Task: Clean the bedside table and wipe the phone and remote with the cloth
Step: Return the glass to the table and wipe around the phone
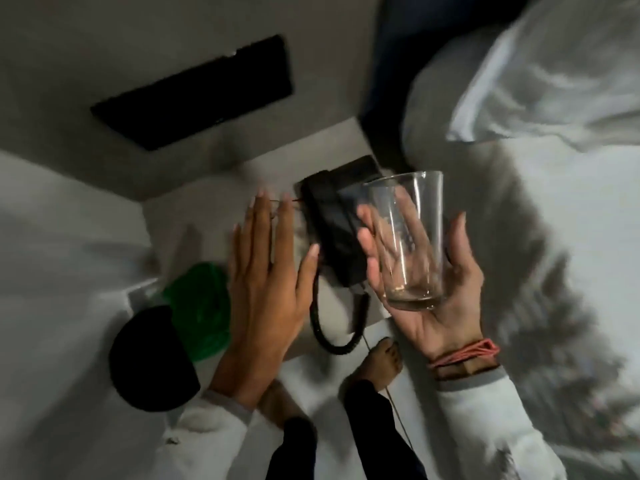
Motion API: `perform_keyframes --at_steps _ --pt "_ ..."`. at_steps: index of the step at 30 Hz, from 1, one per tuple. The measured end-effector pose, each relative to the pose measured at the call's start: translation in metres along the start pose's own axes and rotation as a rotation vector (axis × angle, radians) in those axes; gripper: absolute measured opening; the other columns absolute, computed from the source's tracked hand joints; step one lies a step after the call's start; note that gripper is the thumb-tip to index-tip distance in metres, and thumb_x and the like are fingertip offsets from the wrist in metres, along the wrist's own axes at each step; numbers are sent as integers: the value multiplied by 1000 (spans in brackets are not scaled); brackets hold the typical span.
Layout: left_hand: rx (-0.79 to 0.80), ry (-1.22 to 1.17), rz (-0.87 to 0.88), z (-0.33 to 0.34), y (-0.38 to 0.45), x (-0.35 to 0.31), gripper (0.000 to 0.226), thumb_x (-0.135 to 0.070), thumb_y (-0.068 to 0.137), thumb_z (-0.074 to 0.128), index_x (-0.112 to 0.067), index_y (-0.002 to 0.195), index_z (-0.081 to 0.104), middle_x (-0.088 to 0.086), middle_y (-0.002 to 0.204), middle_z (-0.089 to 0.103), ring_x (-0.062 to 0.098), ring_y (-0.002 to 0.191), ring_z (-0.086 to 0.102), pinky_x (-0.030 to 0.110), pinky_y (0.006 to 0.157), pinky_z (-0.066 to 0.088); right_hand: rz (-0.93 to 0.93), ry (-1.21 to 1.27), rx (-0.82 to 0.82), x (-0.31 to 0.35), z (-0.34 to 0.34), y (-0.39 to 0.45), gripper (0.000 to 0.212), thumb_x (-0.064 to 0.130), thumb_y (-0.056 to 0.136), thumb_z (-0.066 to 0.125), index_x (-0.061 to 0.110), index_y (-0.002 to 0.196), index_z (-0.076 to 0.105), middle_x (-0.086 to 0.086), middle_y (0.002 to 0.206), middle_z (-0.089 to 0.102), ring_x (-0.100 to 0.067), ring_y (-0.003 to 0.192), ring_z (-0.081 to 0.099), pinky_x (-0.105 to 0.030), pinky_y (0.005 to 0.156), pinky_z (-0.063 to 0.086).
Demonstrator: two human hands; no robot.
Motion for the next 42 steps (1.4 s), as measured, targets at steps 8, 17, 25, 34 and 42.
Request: perform_keyframes --at_steps 8,17,25,34,42 --pt "107 259 -594 49 -67 117 49 -31 108 43 -2 147 48 26 152 49 43 135 54 52 110 47 237 -207 -62 -79 -16 34 87 44 81 78 19 156 41 -10 149 58 -26 119 68 -45 93 60" --pt "147 258 -523 91 -101 133 67 -57 105 29 -25 162 18 18 169 22 34 157 24 56 123 24 313 -246 -95 -113 -35 44 89 50 59 93 17 137 65 -8 130 64 -20 95 76 -30 69 66" --pt "58 -57 -430 65 -111 139 49 -5 92 64 -12 139 61 19 140 62 43 128 58 57 102 49 306 -282 -141 -134 -44 54 84 48 67 89 19 141 61 -15 150 56 -24 114 68 -33 86 64" --pt "-154 -667 -401 -30 -68 113 42 -33 103 49 -18 142 58 7 144 56 16 136 52 33 117 43 237 -452 -273 -217 -20 51 75 41 76 82 10 139 58 -15 135 66 -28 117 68 -40 100 54" --pt "11 -737 -313 -46 -79 113 43 -20 103 47 -18 145 55 8 169 25 24 160 13 51 127 27 207 -316 -336 -230 18 61 57 43 104 42 10 150 49 -15 141 61 -30 132 56 -39 112 44"
Point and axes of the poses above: each hand's wrist, its own y-axis towards the middle knuckle, its own z-axis out of the palm, x = y × z, the point moved 1 cm from there along y, towards the middle knuckle
